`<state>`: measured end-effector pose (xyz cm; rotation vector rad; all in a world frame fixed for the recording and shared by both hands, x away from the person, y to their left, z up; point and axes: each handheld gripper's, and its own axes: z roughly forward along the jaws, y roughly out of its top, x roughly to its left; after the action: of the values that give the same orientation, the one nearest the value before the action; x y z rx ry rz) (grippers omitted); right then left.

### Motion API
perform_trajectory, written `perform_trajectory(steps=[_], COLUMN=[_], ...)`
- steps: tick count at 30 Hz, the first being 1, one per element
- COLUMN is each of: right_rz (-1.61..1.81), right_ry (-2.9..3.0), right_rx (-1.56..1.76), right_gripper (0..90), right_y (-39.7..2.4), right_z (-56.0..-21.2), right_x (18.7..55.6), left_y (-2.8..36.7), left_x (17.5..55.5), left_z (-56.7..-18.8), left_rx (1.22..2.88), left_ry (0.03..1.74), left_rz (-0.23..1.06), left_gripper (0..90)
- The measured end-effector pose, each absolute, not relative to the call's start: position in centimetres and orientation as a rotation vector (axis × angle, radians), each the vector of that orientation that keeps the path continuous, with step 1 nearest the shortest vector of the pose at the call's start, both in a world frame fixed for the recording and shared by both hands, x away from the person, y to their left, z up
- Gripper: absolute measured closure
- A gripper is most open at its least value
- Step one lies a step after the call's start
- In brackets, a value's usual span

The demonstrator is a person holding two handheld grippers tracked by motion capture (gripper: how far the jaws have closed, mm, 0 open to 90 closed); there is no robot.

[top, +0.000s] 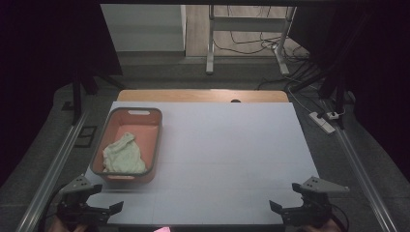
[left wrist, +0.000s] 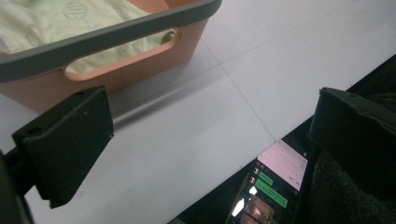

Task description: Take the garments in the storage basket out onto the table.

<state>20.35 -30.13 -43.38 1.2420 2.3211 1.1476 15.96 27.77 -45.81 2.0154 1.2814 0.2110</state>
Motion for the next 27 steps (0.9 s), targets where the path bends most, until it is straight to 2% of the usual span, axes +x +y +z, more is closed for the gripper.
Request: perform_trajectory(steps=[9, 27], right_rz=[1.144, 1.135], right_ry=[2.332, 2.346], right_rx=[1.235, 1.232], right_gripper=[0.0, 0.0], right_y=[-30.1, -29.9], right_z=[-43.4, -43.5], right_x=[20.4, 20.4], left_y=[27.9, 28.1], left_x=[16.2, 17.8], left_z=[-45.7, -45.4], left_rx=[2.026, 2.016], left_ry=[1.288, 1.221], left_rz=[0.269, 0.234], left_gripper=[0.1, 0.1])
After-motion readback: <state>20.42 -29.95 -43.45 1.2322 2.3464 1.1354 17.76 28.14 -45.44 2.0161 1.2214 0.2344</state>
